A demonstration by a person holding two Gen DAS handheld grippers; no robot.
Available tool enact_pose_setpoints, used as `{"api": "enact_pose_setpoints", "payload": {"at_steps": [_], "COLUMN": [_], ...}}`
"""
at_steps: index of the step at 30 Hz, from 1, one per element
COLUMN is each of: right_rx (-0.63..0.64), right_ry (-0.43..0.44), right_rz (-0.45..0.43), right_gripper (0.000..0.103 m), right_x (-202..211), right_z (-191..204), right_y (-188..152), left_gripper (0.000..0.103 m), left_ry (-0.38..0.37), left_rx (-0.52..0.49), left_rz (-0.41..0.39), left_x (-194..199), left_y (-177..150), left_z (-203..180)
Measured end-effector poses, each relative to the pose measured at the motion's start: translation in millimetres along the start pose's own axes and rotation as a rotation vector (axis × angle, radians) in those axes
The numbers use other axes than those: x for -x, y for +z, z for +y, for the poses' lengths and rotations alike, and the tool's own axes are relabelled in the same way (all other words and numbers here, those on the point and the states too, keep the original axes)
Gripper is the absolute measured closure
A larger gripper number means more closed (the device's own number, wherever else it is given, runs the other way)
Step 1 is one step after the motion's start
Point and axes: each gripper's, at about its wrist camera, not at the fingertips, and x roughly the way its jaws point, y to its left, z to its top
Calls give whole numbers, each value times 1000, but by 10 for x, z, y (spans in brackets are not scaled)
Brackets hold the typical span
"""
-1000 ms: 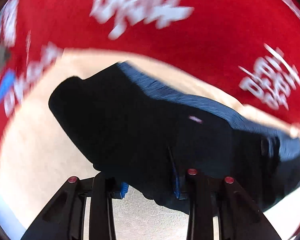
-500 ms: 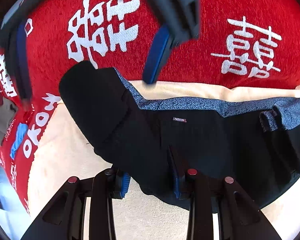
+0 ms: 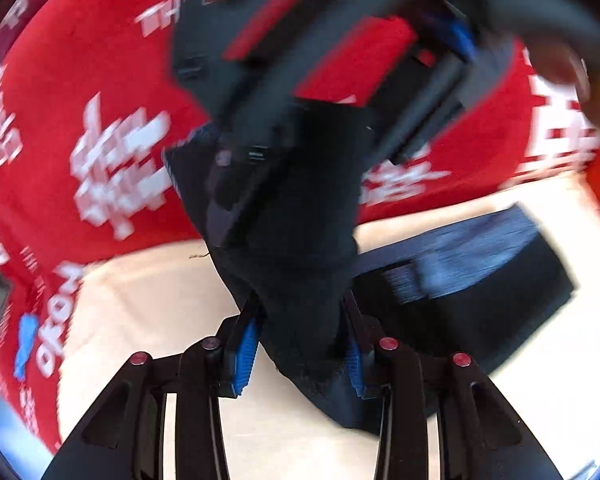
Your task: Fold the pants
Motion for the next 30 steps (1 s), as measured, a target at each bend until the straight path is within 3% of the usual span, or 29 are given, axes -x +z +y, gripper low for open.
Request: {"api": "enact_pose_setpoints", "payload": {"at_steps": [4, 8, 12, 15, 19, 21, 22, 24, 28, 30], "right_rx": [-98, -257, -390, -442, -468, -458, -446, -417, -365, -361], "right_ry": [40, 72, 54, 64, 121, 103, 82, 12, -187, -309], "right_rz": [-175, -294, -291, -271, -302, -297, -292, -277, -264, -248], "right_gripper": [84, 84, 84, 83, 82, 81, 81, 81, 83, 83], "right_x": [609, 1003, 900, 638, 597, 663, 699, 752, 832, 887], "right_z": [-569, -1436, -2270, -2661, -2832, -2828, -2818, -2715, -2516, -2477], "right_y": [-647, -1306, -1711, -1865, -1942, -1955, -1952, -1930, -1968, -2013], "left_gripper": [65, 65, 63, 59, 52, 36, 35, 35, 35, 35], "left_ry": [-136, -208, -224, -169, -198, -227, -241, -254, -139, -104], "left_rx": [-64, -180, -243, -303, -316, -266, -208, -120, 1, 67], "left_rz": [3, 48, 169, 218, 227, 264, 288, 305, 309, 358], "left_x": [106, -73, -532, -711, -653, -599, -563, -499, -485, -581], "left_y": [241, 276, 57, -132, -172, -123, -99, -65, -5, -20], "left_z": [-662, -1471, -1987, -2179, -2137, -1990, -1855, -1590, -1092, -923]}}
